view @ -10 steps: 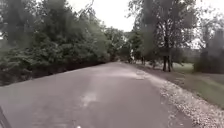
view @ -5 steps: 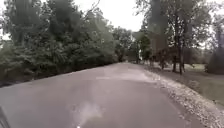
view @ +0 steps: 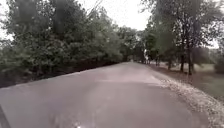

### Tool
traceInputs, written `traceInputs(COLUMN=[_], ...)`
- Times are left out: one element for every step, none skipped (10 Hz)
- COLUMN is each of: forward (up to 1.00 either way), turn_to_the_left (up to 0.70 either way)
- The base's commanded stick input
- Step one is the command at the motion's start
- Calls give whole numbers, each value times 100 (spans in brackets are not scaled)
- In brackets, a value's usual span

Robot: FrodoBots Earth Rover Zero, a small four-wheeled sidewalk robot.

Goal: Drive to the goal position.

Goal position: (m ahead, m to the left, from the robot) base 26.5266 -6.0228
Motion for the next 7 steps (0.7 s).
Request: traceInputs(forward=[100, 100, 100, 100, 100, 100, 100], turn_to_the_left=[-12, -12, -10, -8, -5, -3, 1])
